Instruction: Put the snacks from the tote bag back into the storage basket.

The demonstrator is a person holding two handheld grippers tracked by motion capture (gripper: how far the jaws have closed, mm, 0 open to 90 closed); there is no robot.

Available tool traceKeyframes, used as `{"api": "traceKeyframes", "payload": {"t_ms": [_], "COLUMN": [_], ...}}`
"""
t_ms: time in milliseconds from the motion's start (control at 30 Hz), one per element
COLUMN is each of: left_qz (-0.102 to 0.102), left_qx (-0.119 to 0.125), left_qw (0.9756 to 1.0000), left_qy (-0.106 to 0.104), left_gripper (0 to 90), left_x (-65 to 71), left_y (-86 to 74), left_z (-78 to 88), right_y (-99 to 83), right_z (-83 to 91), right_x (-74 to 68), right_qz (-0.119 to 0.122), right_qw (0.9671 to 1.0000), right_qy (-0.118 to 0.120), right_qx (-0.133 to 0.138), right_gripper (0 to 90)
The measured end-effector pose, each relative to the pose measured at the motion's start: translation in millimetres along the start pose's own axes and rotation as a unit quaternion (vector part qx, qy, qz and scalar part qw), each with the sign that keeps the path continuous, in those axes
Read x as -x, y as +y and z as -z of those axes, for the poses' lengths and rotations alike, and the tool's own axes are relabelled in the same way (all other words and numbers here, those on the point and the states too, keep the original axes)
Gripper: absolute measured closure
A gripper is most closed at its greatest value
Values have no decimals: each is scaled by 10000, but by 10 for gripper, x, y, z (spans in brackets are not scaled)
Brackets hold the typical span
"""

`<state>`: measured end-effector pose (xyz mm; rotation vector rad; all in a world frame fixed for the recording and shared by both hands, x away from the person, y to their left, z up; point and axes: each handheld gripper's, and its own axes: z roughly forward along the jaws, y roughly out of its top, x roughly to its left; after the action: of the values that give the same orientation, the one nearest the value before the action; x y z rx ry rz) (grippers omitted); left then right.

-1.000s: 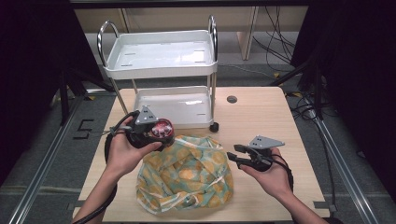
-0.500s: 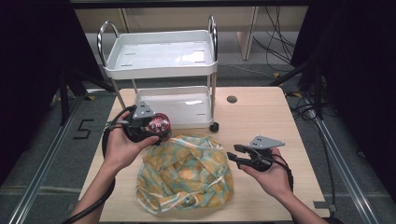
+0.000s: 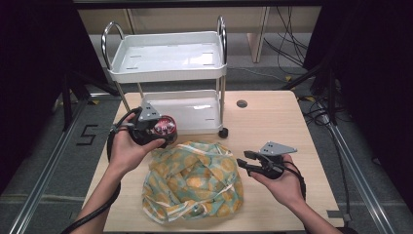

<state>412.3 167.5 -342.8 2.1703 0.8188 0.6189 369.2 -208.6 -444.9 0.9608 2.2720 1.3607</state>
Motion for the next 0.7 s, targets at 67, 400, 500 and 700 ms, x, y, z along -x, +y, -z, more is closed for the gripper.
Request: {"api": "traceKeyframes", "payload": {"t_ms": [67,400,500,700], "left_qz": [98,82,69,-16], "left_qx": [68,90,17,46], "left_qw": [9999,9999,10000,10000], "left_qy": [-7,45,50,27], "left_gripper": [254,254,254,254], "left_x": [-2,-65,-89,-147], "left_y": [-4,-18,-20,-39], "left_z": [-19,-58,-67,-112], "right_y": [-1,-2,5,-6], "right_z": [0,-5,5,-1], "right_x": [0,-2,-15,-24], "right_qz": [-1,5,-68,-152], "right_qw": [10000,10000,10000,9999], "right_qy": [1,3,12,-29], "right_qx": [0,5,-15,6], "right_gripper": [559,560,560,560]}}
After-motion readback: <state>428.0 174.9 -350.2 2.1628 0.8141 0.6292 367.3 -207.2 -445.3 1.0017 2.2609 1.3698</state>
